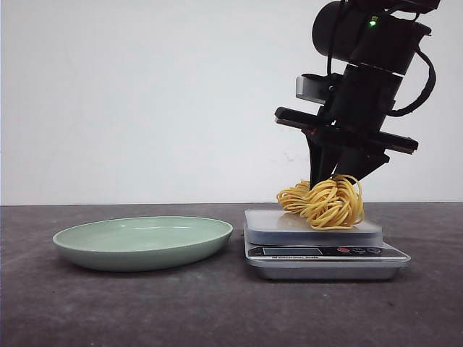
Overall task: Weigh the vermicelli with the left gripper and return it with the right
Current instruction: 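Lower the right gripper and grasp the vermicelli bundle on the scale, then lift the vermicelli with the right gripper and carry it over the plate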
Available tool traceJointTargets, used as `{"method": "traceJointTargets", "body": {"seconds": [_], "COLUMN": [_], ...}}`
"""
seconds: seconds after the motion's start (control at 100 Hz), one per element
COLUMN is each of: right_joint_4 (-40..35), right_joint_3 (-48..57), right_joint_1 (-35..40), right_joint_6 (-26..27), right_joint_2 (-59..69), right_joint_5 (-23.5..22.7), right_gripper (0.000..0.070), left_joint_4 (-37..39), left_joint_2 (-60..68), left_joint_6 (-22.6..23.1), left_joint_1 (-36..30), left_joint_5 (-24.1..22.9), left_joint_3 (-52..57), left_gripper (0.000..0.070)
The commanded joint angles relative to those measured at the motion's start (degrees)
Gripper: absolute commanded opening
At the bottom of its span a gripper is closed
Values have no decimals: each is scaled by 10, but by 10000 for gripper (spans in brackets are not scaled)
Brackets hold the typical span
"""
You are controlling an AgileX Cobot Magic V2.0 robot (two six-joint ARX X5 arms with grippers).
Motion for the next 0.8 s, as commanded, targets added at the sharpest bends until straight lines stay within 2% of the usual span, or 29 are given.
{"method": "traceJointTargets", "body": {"seconds": [0.0,0.34,0.52,0.61,0.79], "right_joint_4": [8,24,85,125,209], "right_joint_3": [10,18,18,18,18], "right_joint_1": [3,19,51,72,110], "right_joint_6": [12,13,40,70,115], "right_joint_2": [10,-89,-137,-142,-123], "right_joint_5": [5,-7,-91,-106,-104], "right_gripper": [0,0,0,0,0], "left_joint_4": [3,2,2,2,2], "left_joint_2": [-3,-3,-3,-3,-3], "left_joint_6": [7,8,8,8,8], "left_joint_1": [0,0,0,0,0], "left_joint_5": [-3,-3,-3,-3,-3], "left_joint_3": [6,6,6,6,6], "left_gripper": [310,310,310,310,310]}}
